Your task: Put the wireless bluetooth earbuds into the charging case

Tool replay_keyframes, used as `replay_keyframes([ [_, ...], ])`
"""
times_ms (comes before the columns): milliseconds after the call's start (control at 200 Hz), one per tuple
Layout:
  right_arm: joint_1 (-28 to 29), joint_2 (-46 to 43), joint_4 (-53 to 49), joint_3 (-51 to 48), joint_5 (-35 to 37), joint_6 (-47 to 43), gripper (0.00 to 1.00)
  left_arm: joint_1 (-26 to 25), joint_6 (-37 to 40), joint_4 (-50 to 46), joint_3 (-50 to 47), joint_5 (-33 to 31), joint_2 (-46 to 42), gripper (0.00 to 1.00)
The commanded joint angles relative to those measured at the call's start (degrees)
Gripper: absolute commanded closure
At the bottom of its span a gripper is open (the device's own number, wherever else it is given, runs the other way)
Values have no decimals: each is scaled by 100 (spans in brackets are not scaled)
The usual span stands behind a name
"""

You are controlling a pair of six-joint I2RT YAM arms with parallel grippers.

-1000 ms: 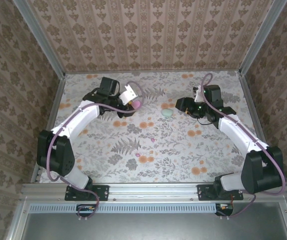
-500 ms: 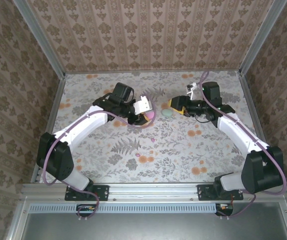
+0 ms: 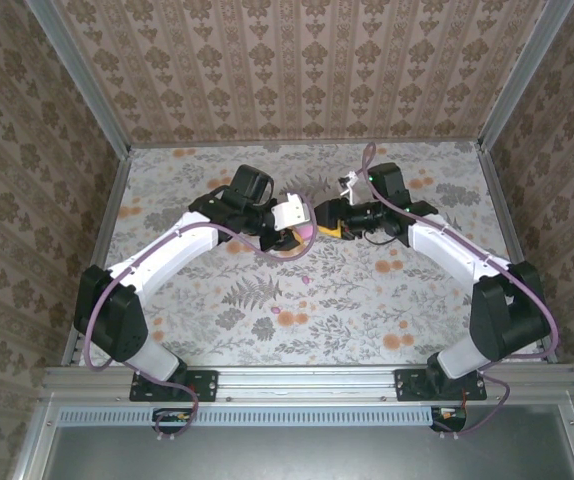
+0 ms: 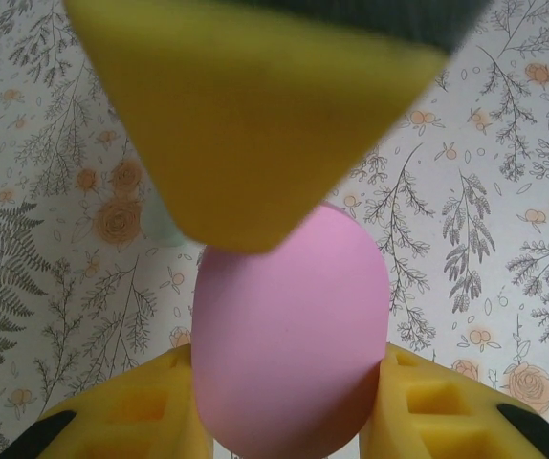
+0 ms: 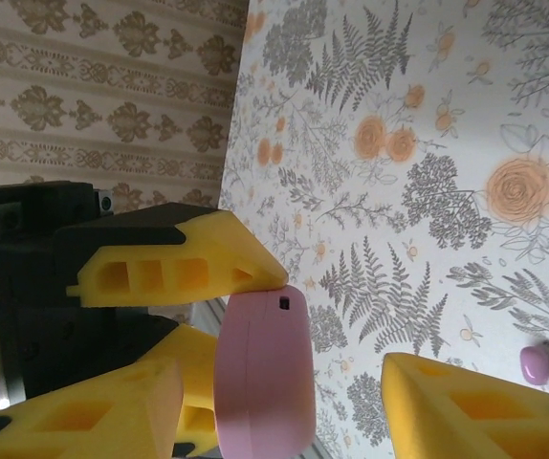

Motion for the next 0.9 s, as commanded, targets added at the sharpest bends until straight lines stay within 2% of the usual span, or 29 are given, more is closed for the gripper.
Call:
replay_keyframes([
  [0, 105, 149, -187, 252, -143, -54, 41, -45, 133, -101, 111, -13, -196, 74],
  [405, 155, 395, -385, 377, -143, -96, 55, -56, 164, -109, 75, -83, -188, 74],
  [565, 150, 395, -367, 377, -165, -110, 65, -63, 135, -91, 70, -135, -175, 74],
  [620, 153, 396, -380, 393, -200, -99, 65, -63, 125, -67, 56, -136, -172, 74],
  [700, 152, 395, -393, 403, -245, -110, 58, -62, 133, -97, 79, -152, -135, 74],
  [895, 156, 394, -548, 424, -285, -240, 57, -60, 142, -149, 133, -196, -97, 74],
])
